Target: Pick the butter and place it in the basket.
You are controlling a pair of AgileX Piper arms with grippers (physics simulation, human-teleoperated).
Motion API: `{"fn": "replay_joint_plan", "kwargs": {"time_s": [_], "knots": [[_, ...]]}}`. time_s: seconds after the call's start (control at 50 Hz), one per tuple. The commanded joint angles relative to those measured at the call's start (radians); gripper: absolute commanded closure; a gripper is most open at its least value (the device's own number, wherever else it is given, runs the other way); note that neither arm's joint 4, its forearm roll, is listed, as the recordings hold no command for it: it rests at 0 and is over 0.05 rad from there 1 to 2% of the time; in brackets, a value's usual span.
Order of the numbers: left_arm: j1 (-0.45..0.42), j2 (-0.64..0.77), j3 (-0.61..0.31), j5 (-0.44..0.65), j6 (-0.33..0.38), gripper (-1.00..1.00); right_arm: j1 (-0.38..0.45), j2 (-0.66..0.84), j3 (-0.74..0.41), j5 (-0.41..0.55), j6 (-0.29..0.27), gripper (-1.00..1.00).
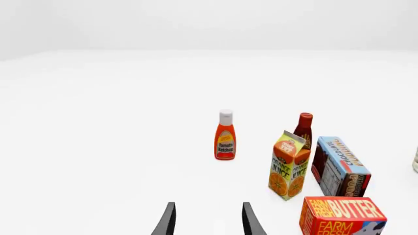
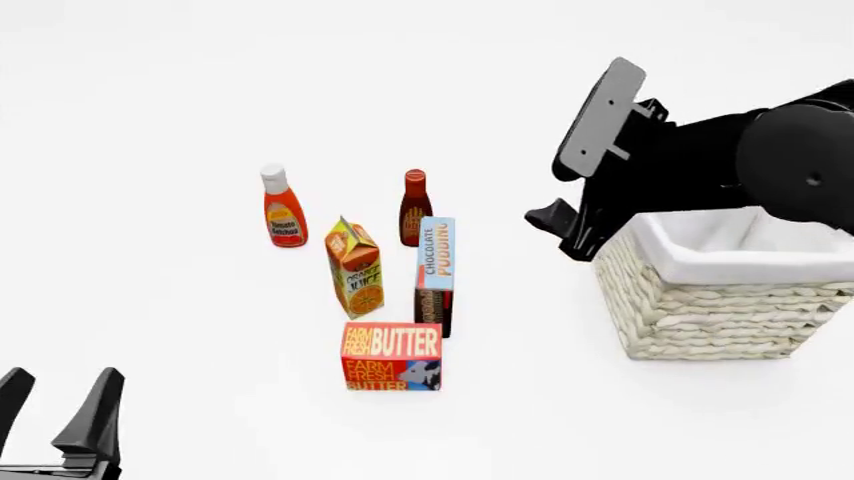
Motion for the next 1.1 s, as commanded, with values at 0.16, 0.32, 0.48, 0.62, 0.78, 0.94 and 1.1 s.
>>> {"fn": "replay_joint_plan", "kwargs": {"time_s": [0.16, 0.32, 0.48, 0.62, 0.78, 0.94, 1.1], "knots": [[0.000, 0.000, 0.000, 0.000, 0.000, -1.00, 0.039, 0.073, -0.052, 0.057, -0.031, -1.00], [0.000, 0.000, 0.000, 0.000, 0.000, -1.00, 0.049, 0.102, -0.066, 0.065, -0.044, -1.00], [0.000, 0.000, 0.000, 0.000, 0.000, -1.00, 0.062, 0.129, -0.086, 0.076, -0.066, -1.00], [0.000, 0.000, 0.000, 0.000, 0.000, -1.00, 0.069, 0.149, -0.104, 0.090, -0.081, -1.00], [0.000, 0.000, 0.000, 0.000, 0.000, -1.00, 0.088, 0.185, -0.133, 0.103, -0.096, -1.00], [0.000, 0.000, 0.000, 0.000, 0.000, -1.00, 0.100, 0.216, -0.149, 0.110, -0.105, -1.00], [0.000, 0.000, 0.000, 0.000, 0.000, -1.00, 0.135, 0.285, -0.212, 0.137, -0.128, -1.00]]}}
